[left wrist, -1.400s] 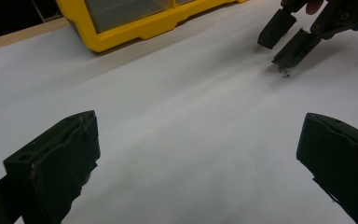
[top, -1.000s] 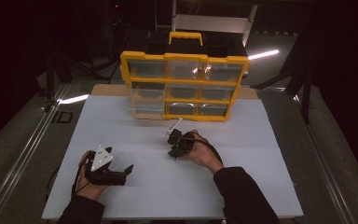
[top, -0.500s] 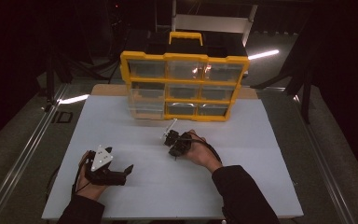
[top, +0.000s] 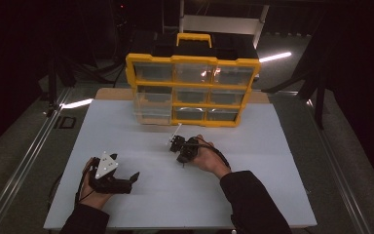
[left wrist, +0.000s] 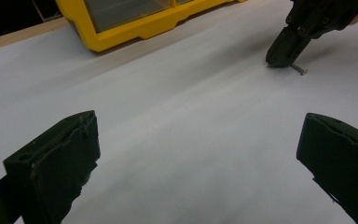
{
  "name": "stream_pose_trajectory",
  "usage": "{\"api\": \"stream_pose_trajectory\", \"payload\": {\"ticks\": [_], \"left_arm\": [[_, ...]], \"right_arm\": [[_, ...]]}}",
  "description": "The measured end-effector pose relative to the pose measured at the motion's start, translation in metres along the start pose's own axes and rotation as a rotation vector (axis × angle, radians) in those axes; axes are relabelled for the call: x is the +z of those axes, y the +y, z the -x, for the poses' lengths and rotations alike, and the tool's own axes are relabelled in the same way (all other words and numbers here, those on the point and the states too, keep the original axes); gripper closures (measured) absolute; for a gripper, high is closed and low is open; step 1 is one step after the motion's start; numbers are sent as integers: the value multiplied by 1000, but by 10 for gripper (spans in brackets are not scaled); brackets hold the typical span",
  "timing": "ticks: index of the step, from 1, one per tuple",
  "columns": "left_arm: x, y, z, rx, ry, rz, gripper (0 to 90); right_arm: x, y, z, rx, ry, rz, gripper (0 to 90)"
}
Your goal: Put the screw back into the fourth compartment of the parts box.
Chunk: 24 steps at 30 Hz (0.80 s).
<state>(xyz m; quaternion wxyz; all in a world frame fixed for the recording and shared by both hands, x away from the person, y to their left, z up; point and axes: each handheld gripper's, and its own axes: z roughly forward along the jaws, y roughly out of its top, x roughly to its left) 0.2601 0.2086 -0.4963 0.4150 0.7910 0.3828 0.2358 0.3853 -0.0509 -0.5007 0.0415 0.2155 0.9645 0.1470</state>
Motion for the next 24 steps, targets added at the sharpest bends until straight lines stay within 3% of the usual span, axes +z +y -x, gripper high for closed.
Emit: {"api": "stream_pose_trajectory", "payload": {"ticks": [8, 24], "left_arm": [[0, 0, 0, -1, -1, 0, 0], [0, 0, 0, 4, -1, -3, 0]], "right_arm": [[-2, -3, 3, 3, 7, 12, 878], [-27, -3, 7, 0, 10, 50, 877]]}}
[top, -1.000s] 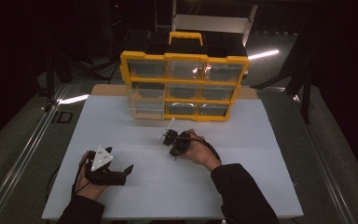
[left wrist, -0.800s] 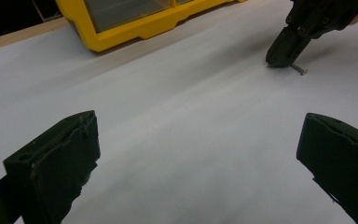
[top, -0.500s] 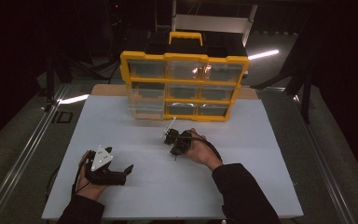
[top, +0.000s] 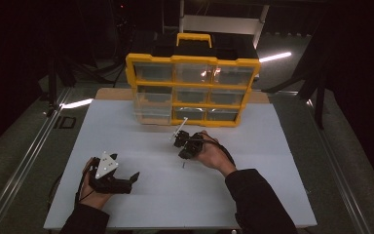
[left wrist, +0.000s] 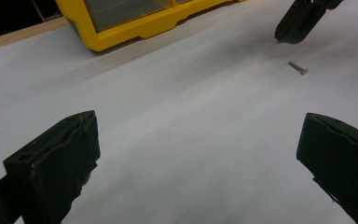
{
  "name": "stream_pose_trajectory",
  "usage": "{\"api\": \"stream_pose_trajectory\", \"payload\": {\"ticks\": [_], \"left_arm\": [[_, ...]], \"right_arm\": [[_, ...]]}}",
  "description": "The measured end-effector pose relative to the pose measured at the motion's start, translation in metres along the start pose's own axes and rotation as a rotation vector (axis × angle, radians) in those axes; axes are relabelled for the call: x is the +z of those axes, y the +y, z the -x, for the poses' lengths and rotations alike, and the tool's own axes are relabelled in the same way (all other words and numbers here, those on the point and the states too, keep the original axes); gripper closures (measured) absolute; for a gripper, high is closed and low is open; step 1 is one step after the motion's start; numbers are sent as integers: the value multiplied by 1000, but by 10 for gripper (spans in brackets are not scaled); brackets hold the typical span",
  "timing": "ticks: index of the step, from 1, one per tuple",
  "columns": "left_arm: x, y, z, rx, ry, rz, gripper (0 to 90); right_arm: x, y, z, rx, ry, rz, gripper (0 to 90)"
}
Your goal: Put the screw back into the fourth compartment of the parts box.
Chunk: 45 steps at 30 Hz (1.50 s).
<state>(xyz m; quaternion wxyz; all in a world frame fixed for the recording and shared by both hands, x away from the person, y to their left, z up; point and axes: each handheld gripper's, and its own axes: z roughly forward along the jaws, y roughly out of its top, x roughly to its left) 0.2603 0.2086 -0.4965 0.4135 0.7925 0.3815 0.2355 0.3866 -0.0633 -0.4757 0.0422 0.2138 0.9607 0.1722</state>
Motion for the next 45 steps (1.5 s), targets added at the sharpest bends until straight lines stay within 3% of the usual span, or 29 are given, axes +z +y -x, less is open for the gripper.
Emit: {"api": "stream_pose_trajectory", "payload": {"ticks": [24, 45], "left_arm": [[0, 0, 0, 1, -2, 0, 0], [0, 0, 0, 0, -3, -1, 0]], "right_arm": [[-31, 8, 0, -18, 21, 38, 876], [-66, 20, 7, 26, 30, 84, 876]]}}
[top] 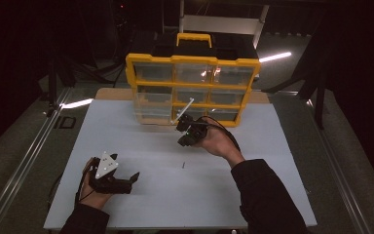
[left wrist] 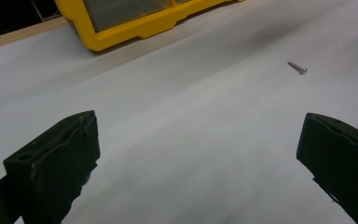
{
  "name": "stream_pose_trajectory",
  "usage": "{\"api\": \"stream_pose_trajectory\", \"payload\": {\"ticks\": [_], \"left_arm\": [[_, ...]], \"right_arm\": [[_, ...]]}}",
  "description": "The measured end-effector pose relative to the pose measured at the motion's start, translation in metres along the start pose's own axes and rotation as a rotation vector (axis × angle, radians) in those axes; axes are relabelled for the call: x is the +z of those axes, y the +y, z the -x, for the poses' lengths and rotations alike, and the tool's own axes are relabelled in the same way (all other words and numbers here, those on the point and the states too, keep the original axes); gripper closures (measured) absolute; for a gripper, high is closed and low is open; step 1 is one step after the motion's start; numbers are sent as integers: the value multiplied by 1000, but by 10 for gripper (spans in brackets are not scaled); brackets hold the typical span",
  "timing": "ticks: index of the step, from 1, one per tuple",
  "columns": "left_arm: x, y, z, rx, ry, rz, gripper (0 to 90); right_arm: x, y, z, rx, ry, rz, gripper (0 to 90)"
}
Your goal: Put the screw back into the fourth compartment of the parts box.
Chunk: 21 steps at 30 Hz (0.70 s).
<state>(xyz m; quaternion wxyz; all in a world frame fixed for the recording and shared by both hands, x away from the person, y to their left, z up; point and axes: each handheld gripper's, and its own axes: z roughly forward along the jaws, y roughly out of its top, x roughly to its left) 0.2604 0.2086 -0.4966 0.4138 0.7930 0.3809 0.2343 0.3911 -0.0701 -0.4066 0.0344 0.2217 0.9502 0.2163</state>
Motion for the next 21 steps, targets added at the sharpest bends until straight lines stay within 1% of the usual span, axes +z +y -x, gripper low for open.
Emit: {"api": "stream_pose_trajectory", "payload": {"ticks": [3, 6, 7, 8, 12, 14, 15, 17, 21], "left_arm": [[0, 0, 0, 1, -1, 1, 0], [0, 0, 0, 1, -1, 0, 0], [0, 0, 0, 1, -1, 0, 0], [0, 0, 0, 1, -1, 0, 0], [0, 0, 0, 0, -1, 1, 0], [0, 0, 0, 1, -1, 0, 0], [0, 0, 0, 1, -1, 0, 0], [0, 0, 0, 3, 0, 0, 0], [0, 0, 0, 2, -1, 0, 0]], "right_arm": [[-4, 2, 0, 0, -4, 6, 876], [-11, 6, 1, 3, -10, 18, 876], [-11, 6, 1, 3, -10, 18, 876], [-16, 8, 1, 3, -12, 17, 876], [-23, 12, 2, 0, -20, 23, 876], [-23, 13, 2, -3, -21, 25, 876], [-25, 14, 1, 4, -21, 24, 875], [-28, 16, 1, 5, -24, 29, 875], [-32, 19, 1, -1, -28, 33, 875]]}}
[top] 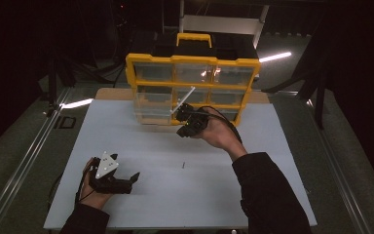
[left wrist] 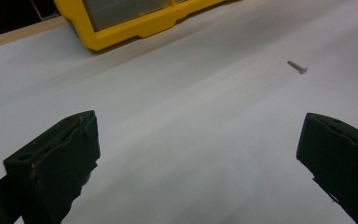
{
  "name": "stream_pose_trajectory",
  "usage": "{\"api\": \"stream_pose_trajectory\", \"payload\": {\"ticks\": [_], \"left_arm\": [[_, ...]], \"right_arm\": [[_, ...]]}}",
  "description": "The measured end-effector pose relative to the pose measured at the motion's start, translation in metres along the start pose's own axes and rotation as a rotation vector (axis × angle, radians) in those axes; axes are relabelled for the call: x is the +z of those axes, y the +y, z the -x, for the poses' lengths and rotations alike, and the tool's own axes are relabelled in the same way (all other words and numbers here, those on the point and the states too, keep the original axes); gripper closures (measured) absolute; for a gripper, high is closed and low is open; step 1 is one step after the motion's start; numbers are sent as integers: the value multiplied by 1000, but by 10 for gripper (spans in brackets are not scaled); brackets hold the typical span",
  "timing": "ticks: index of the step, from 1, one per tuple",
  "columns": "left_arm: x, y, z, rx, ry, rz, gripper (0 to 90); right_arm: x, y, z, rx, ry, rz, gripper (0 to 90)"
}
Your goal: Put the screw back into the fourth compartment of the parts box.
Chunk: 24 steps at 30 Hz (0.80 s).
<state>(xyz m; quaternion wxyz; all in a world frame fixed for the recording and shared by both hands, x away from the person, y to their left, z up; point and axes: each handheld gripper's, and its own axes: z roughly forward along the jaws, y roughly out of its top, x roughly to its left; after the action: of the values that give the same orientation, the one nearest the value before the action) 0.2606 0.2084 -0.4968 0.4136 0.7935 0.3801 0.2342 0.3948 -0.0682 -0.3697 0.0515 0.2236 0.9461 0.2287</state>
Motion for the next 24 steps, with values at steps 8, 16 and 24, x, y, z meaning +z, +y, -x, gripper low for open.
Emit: {"api": "stream_pose_trajectory", "payload": {"ticks": [8, 16, 24], "left_arm": [[0, 0, 0, 0, 0, 1, 0], [0, 0, 0, -4, 2, 3, 0], [0, 0, 0, -1, -1, 1, 0]], "right_arm": [[-10, 7, 0, -7, -13, 5, 876], [-21, 13, 4, 10, -23, 27, 875], [-29, 18, 6, 26, -36, 43, 876]]}}
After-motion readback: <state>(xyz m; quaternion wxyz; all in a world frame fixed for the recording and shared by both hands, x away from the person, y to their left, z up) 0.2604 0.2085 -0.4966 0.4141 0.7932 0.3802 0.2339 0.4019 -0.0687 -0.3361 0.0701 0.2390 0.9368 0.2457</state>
